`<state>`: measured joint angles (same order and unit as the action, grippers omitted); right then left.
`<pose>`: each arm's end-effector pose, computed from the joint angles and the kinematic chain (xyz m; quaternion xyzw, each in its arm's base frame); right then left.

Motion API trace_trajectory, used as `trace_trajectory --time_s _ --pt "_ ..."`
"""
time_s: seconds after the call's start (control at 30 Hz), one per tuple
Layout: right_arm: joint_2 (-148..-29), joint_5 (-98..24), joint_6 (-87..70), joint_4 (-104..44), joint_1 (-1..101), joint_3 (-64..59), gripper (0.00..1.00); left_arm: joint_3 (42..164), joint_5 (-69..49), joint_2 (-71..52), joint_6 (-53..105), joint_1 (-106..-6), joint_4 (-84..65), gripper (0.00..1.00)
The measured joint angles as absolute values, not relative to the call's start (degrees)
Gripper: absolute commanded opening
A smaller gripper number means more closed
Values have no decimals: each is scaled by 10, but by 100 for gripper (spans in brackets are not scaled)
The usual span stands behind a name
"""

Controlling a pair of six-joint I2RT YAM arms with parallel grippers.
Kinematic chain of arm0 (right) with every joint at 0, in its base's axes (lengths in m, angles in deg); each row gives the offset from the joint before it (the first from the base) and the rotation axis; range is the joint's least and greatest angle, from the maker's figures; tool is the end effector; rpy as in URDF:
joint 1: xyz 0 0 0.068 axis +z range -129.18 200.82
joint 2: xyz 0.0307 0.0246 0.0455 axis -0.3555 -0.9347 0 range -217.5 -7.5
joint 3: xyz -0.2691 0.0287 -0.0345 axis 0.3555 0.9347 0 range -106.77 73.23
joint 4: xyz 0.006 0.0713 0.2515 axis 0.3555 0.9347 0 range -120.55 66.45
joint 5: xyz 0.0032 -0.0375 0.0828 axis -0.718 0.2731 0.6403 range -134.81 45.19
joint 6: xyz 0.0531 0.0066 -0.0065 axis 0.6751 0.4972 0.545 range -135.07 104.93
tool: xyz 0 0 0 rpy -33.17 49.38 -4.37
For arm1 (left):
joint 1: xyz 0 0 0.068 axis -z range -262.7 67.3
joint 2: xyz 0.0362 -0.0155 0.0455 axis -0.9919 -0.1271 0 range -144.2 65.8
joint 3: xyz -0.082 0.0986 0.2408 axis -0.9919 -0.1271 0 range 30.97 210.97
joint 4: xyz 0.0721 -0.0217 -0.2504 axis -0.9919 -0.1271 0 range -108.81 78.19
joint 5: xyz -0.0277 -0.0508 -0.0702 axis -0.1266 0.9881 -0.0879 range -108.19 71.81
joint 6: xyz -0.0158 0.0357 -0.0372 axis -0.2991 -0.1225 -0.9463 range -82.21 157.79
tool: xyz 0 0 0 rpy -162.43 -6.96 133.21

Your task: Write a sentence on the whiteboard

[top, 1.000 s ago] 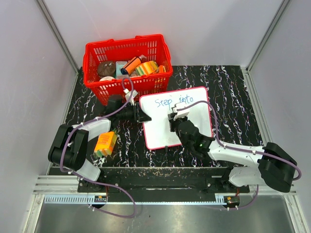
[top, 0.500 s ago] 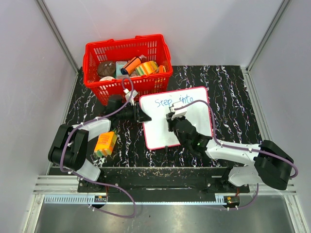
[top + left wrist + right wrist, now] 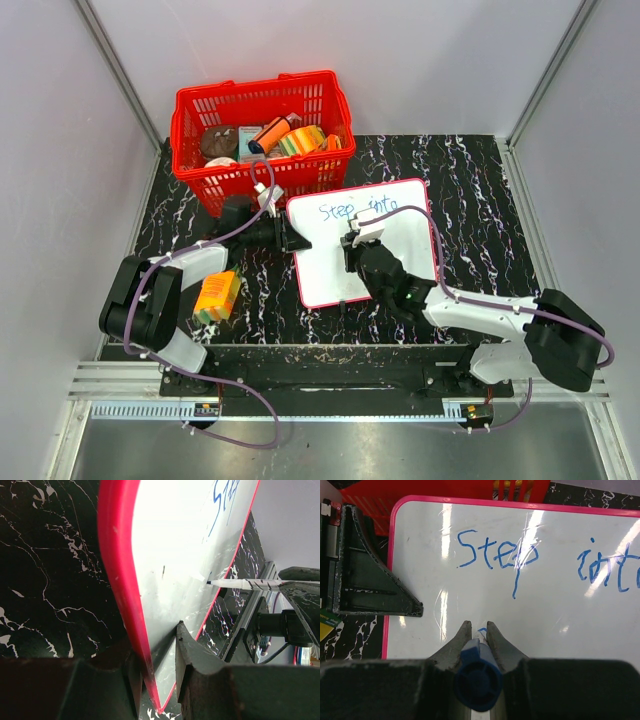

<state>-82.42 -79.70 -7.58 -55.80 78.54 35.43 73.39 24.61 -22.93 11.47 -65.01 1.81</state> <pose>0.1689 0.2290 0.2471 -0.1432 0.7509 0.1278 0.6319 0.2889 -0.1176 0.1876 0.1130 0.8279 -0.4642 0.2940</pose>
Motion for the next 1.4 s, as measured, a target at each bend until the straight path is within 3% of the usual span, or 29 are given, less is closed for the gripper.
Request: trace_trajectory --time_s 1.17,1.4 --pt "-798 -770 -47 -508 785 362 0 734 246 -230 115 -650 18 0" --pt "-745 -768 -47 -510 785 371 0 734 246 -230 115 -650 18 0"
